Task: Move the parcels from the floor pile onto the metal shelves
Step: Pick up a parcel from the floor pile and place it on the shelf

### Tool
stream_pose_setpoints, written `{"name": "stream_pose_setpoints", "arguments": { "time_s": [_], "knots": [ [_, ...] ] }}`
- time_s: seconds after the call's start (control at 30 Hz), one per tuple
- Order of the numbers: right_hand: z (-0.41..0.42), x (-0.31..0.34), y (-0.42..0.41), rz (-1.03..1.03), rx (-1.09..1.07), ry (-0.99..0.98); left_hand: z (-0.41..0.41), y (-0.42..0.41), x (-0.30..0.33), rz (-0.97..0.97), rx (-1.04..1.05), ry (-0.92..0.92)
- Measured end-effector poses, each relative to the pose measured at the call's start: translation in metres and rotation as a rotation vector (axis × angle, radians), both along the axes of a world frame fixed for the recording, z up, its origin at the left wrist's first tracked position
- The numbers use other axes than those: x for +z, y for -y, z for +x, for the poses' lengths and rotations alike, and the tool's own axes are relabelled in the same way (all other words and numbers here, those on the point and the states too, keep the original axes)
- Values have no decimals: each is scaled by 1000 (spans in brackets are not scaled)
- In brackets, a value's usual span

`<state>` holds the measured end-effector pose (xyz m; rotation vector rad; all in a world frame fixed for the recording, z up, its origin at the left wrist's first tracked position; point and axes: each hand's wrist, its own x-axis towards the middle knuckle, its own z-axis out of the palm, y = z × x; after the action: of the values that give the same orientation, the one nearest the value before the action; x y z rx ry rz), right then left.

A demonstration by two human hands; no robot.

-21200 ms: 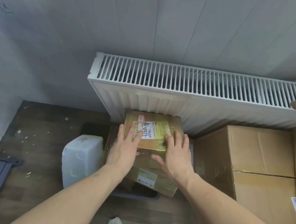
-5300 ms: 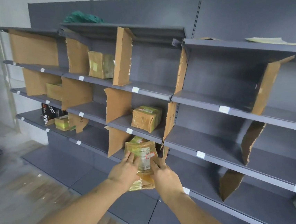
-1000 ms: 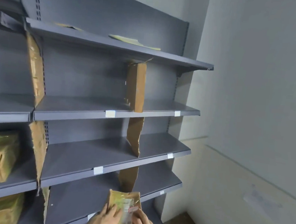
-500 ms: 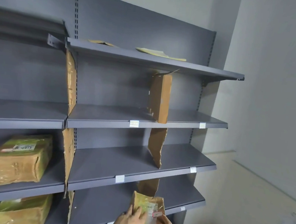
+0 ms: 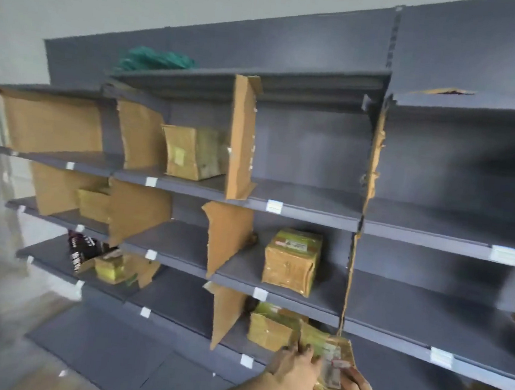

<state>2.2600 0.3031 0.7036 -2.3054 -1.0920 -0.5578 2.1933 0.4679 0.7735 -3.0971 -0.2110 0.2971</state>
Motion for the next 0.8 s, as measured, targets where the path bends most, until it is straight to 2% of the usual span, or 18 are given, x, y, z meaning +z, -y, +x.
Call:
{"name": "stream_pose_setpoints", "arguments": {
  "time_s": [0.03,0.07,0.17,0.23,0.4,0.5,0.67,0.8],
  "knots": [
    [-1,8,-30,-6,54,-77,-10,-17,11,32,21,45],
    [-11,20,-53,7,61,-32,-22,-43,17,64,67,103],
    [-43,53,-141,-223,158,-39,-76,-126,23,69,196,156],
    [-73,61,-194,-322,150,-55,-115,-167,25,61,284,256],
    [-147,51,-313,-302,250,-143,-209,-268,14,229,391,257],
    [-193,55,-374,-335,240,-95,-248,-331,-3,271,453,293],
    [-246,66,-465,-343,316,-180,-310,-407,-4,281,567,352],
    [-283,66,-537,-377,409,-68,-357,-467,-8,273,654,355]
  ]
}}
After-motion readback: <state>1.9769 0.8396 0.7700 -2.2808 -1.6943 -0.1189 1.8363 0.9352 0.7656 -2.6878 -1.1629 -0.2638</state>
